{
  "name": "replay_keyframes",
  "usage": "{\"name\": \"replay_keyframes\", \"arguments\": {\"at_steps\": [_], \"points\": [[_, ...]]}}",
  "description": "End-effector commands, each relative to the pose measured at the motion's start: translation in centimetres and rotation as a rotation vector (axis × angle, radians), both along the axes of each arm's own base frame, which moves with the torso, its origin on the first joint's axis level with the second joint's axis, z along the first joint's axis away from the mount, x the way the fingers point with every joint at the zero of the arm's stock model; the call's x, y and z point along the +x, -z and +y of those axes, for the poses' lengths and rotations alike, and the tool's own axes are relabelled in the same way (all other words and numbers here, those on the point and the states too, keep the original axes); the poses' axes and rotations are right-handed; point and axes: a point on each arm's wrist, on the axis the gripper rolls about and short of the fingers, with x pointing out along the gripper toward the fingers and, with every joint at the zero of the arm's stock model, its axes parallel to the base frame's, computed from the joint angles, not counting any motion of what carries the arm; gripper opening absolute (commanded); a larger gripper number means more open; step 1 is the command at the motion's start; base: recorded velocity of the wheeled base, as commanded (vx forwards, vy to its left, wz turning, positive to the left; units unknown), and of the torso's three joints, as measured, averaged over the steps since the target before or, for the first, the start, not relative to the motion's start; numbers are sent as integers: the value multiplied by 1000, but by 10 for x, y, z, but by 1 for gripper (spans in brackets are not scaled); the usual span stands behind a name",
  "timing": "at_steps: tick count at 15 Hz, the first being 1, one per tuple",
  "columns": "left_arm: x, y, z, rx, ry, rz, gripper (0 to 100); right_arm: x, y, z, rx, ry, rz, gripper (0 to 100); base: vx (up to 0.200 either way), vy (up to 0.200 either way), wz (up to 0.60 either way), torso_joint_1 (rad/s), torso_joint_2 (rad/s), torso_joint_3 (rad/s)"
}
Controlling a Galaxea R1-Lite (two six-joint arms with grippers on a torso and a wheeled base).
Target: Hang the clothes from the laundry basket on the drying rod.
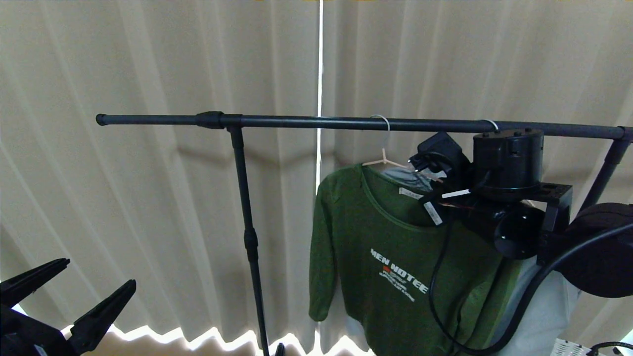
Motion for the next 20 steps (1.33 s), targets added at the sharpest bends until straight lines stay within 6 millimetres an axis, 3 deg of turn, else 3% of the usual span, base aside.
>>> {"name": "replay_keyframes", "arguments": {"at_steps": [1, 5, 6, 15, 20], "points": [[0, 0, 0, 0, 1, 2, 100, -2, 2, 9, -2, -28, 4, 0, 0, 0, 0, 0, 0, 0], [0, 0, 0, 0, 1, 0, 100, -2, 4, 10, -2, -35, 9, 0, 0, 0, 0, 0, 0, 0], [0, 0, 0, 0, 1, -2, 100, -3, 4, 9, -1, -36, 11, 100, 0, 0, 0, 0, 0, 0], [0, -2, 0, -1, -2, -12, 100, -20, 15, 19, 189, -157, -101, 100, 0, 0, 0, 0, 0, 0], [-7, -10, 3, -11, -32, -71, 100, -36, -2, 5, 271, -193, -216, 100, 0, 0, 0, 0, 0, 0]]}}
